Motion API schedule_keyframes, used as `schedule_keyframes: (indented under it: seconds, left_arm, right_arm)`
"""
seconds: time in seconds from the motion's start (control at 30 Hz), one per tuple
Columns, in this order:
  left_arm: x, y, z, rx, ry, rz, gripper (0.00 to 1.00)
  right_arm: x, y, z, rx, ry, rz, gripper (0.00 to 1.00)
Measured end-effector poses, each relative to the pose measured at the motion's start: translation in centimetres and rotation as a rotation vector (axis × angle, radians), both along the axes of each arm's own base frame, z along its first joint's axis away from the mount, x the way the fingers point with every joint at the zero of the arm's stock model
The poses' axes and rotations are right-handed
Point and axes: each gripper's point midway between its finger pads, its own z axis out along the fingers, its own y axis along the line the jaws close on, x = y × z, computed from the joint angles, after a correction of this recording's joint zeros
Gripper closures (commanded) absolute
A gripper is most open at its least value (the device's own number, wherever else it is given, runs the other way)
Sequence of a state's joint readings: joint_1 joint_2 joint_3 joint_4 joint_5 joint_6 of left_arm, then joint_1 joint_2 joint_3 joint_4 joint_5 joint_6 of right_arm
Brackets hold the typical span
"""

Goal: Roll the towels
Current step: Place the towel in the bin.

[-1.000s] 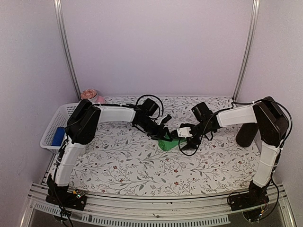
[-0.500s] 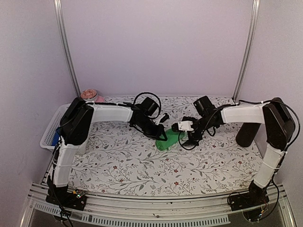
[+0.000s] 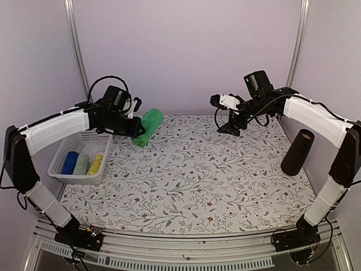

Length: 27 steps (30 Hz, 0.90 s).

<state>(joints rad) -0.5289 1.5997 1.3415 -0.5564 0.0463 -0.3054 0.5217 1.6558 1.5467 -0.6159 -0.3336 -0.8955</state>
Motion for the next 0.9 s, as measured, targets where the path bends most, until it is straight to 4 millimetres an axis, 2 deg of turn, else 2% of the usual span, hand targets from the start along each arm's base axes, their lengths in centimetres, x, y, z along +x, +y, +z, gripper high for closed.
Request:
schedule_keyframes:
  seconds: [0.1,0.17,0.3,0.37,0.47,0.63,0.9]
  left_arm:
    - [-0.3,6.2,1.9,-0.004,-0.051,0.124,1.0]
    - [-0.9,10.4,2.0,-0.015,-0.062,0.209,1.0]
    - [-3.4,17.8,-0.4,-0.034,-0.011,0.355,1.0]
    - [-4.4,19.8,-1.6,-0.042,0.019,0.393,1.0]
    - [-5.4,21.5,-2.6,-0.069,0.064,0.418,1.0]
    - [-5.1,23.2,-2.8,-0.136,0.085,0.434,1.0]
    - [-4.7,24.9,-7.1,-0.241,0.234,0.455,1.0]
  right_arm:
    - [-0.3,0.6,1.0,0.033,0.075,-0.013,0.01]
    - [-1.4,1.0,0.7,0.046,0.142,-0.013,0.01]
    - [-4.0,2.3,-0.9,0.058,0.246,0.019,0.01]
    - [-5.7,3.0,-1.7,0.056,0.288,0.043,0.01]
    - [-7.1,3.7,-2.5,0.051,0.317,0.062,0.01]
    - [-8.5,4.4,-3.5,0.041,0.331,0.089,0.01]
    - [-9.3,4.8,-3.7,0.049,0.315,0.112,0.01]
